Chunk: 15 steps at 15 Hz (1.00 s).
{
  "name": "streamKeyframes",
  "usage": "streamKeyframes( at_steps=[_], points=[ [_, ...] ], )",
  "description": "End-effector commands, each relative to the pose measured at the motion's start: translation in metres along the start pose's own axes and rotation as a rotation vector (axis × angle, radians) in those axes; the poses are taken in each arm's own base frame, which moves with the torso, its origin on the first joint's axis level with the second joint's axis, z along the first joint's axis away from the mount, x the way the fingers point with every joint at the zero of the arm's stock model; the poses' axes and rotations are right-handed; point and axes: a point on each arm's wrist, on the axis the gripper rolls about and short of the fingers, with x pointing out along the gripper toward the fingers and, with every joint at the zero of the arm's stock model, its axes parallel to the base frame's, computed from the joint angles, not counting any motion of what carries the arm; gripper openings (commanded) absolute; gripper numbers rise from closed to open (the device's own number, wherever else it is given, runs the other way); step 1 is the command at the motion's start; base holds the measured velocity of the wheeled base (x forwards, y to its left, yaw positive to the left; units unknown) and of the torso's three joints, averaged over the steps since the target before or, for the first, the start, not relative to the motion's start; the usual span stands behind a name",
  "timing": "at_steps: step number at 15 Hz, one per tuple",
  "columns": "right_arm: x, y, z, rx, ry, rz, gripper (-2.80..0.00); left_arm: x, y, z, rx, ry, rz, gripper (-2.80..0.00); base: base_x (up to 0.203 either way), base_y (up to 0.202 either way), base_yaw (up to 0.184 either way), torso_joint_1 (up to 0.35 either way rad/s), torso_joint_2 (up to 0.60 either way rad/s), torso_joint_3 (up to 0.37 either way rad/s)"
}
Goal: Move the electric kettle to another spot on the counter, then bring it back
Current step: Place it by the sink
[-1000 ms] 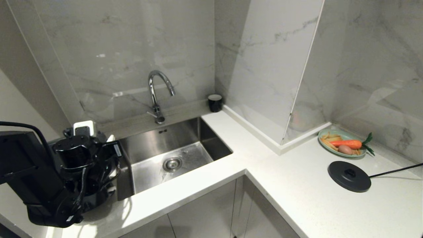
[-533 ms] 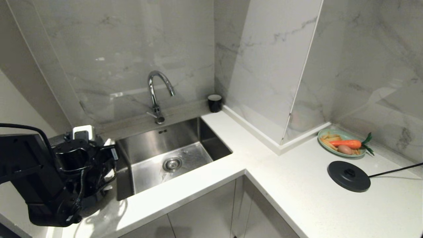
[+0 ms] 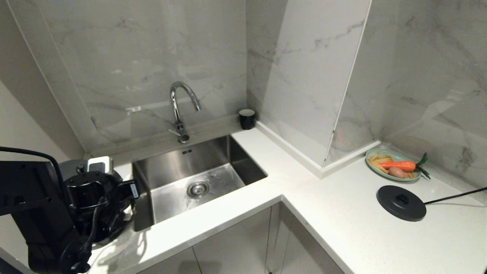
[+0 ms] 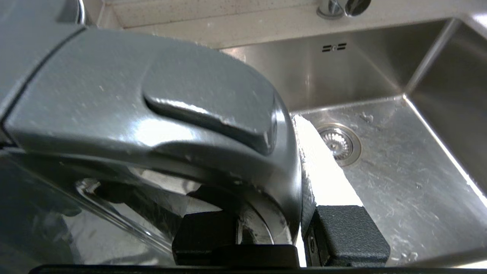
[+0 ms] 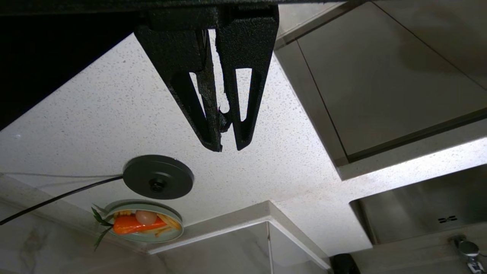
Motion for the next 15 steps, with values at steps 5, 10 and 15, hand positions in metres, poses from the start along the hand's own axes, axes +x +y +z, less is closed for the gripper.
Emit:
streamKeyframes(
  at_steps=[5, 10, 15],
  points=[
    [0.0001, 0.0, 0.0, 0.0, 0.001, 0.0, -2.8, -0.0093, -0.0075, -0.0083, -0.002, 0.035, -0.028, -2.8, 0.0, 0.0, 0.0, 0.0, 0.0, 0.0],
    [0.0001, 0.0, 0.0, 0.0, 0.001, 0.0, -2.8, -0.0097, -0.0089, -0.0076, -0.001, 0.032, -0.032, 0.0, 0.0, 0.0, 0.0, 0.0, 0.0, 0.0],
    [0.0001, 0.0, 0.0, 0.0, 0.001, 0.0, -2.8, -0.0124, -0.0097, -0.0082, 0.002, 0.037, -0.037, 0.0, 0.0, 0.0, 0.0, 0.0, 0.0, 0.0]
  ],
)
